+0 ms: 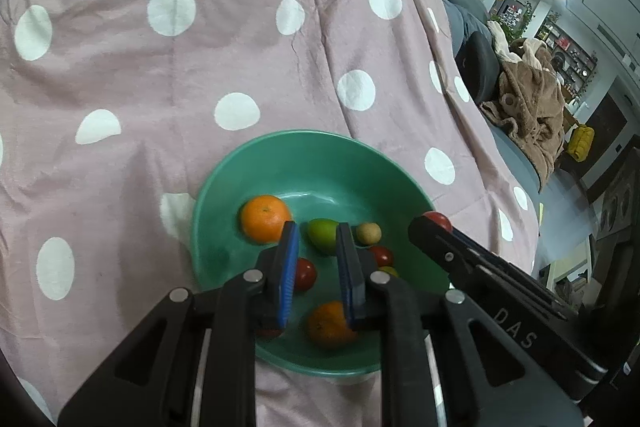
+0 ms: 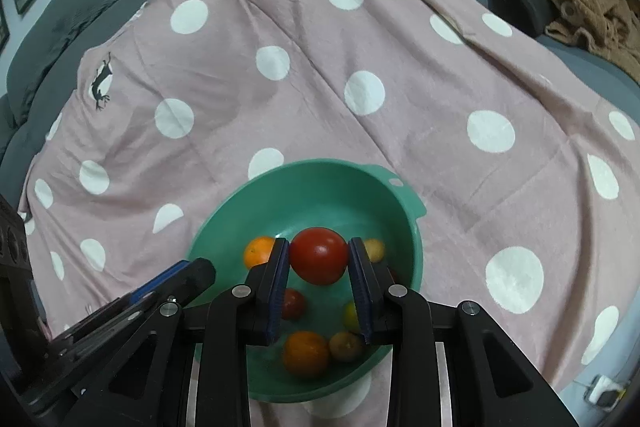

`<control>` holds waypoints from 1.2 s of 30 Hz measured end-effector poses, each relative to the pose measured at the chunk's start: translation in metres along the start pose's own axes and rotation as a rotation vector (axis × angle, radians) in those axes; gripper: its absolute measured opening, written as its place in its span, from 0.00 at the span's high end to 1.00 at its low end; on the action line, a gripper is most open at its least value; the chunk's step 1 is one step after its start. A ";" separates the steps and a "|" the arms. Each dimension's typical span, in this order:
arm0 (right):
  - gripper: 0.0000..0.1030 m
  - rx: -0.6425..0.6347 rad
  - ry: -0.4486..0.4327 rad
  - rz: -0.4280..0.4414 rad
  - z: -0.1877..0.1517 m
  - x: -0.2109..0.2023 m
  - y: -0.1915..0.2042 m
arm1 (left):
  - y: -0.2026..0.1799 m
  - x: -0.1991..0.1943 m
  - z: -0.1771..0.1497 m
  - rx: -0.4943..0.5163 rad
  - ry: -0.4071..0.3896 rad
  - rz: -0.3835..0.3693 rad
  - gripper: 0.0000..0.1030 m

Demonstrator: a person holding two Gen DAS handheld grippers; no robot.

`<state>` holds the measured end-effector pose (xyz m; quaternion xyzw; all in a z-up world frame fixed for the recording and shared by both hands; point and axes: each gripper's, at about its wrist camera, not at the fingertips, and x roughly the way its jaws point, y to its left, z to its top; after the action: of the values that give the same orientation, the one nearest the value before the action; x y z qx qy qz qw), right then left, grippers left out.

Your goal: Organize fruits

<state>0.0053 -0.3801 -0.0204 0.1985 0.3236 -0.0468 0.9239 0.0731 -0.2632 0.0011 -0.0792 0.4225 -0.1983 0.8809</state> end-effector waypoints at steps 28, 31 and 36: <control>0.55 -0.042 -0.024 -0.072 0.001 -0.009 0.008 | 0.017 -0.043 -0.003 0.012 -0.082 0.125 0.15; 0.55 -0.046 -0.028 -0.085 0.002 -0.010 0.010 | 0.017 -0.041 -0.006 0.011 -0.070 0.122 0.15; 0.55 -0.056 -0.023 -0.108 0.001 -0.009 0.011 | 0.018 -0.038 -0.011 0.004 -0.048 0.130 0.15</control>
<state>0.0008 -0.3704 -0.0103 0.1545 0.3242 -0.0899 0.9289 0.0485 -0.2307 0.0160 -0.0543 0.4052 -0.1396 0.9019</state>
